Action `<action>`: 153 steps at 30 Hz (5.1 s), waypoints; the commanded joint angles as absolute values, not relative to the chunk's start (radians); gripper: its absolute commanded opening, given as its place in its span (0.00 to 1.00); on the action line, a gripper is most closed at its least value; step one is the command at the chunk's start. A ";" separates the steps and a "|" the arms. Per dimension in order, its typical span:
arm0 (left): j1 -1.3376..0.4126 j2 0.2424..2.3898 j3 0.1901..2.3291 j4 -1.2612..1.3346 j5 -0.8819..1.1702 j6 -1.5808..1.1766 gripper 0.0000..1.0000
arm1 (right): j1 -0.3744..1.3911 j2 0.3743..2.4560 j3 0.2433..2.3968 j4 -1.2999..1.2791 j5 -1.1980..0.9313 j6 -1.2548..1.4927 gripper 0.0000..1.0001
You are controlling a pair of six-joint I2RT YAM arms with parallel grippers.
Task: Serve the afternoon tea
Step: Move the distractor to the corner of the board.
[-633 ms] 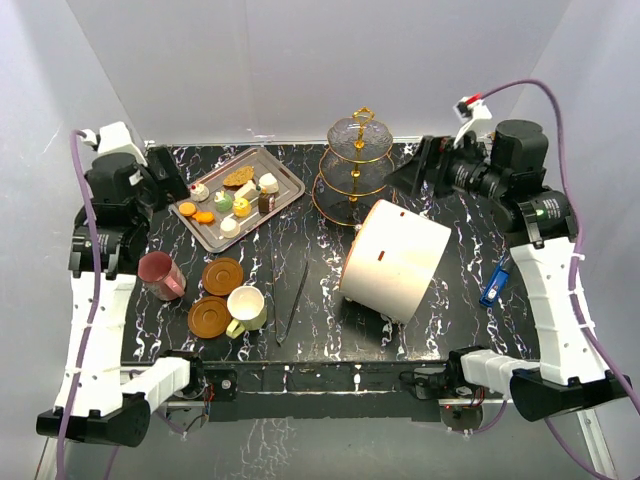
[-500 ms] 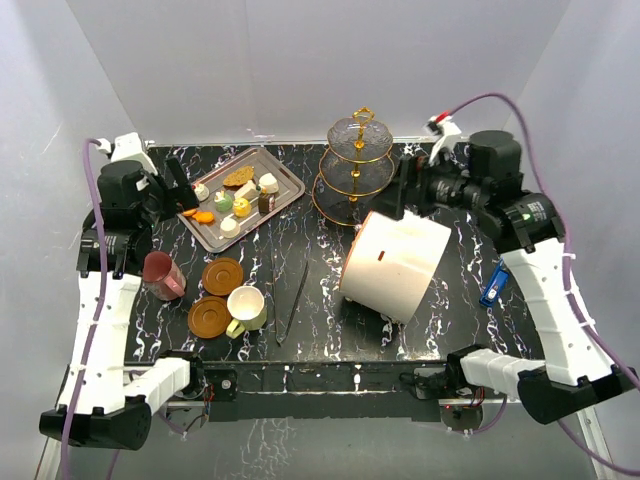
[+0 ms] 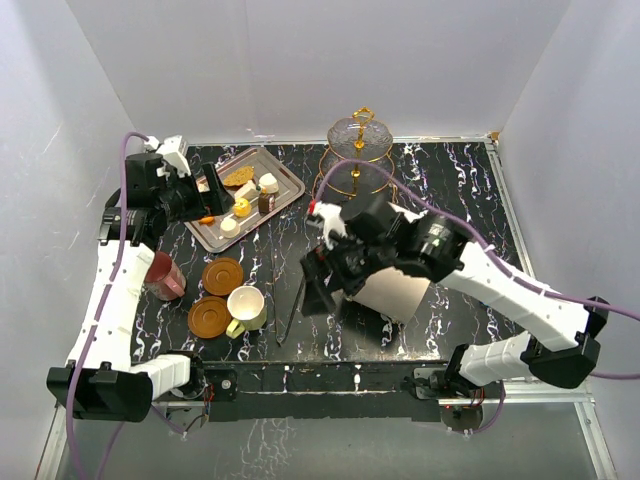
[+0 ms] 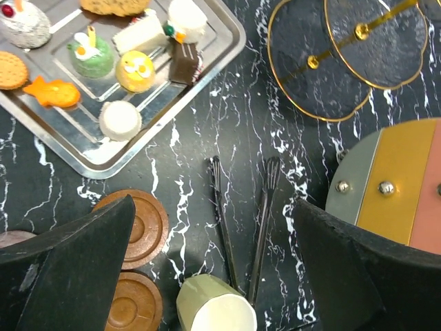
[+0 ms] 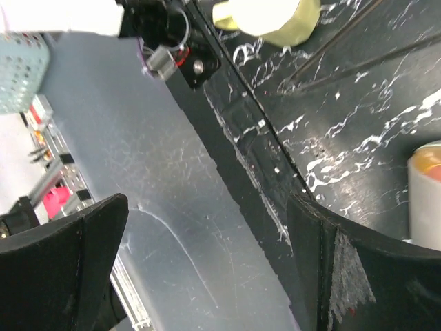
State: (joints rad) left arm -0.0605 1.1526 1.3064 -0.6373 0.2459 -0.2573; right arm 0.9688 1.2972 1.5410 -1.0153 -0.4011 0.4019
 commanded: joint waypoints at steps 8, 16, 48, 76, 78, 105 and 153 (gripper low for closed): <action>-0.085 1.107 1.257 -0.666 0.318 -0.206 0.99 | 1.118 1.285 1.407 -1.148 0.130 0.558 0.98; -0.086 1.085 1.235 -0.650 0.334 -0.203 0.99 | 1.074 1.234 1.373 -1.213 0.384 0.618 0.98; -0.087 1.013 1.140 -0.600 0.316 -0.204 0.99 | 0.621 1.265 1.634 -1.246 0.283 0.661 0.98; -0.088 0.988 1.123 -0.630 0.237 -0.218 0.99 | 0.520 1.411 1.510 -1.122 0.776 0.322 0.98; -0.087 0.987 1.110 -0.625 0.241 -0.217 0.99 | 0.472 1.392 1.494 -1.091 0.751 0.267 0.98; -0.087 0.883 0.981 -0.590 0.149 -0.209 0.99 | 0.008 1.322 1.627 -0.967 0.176 0.298 0.98; -0.094 0.691 0.742 -0.499 -0.018 -0.307 0.99 | 0.269 1.586 1.457 -0.557 0.398 0.095 0.95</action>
State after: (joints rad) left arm -0.0887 0.7048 0.7517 -0.5159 -0.0189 -0.3069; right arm 0.3351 1.6115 1.4563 -0.5774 0.3908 0.1284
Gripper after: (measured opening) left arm 0.985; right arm 0.947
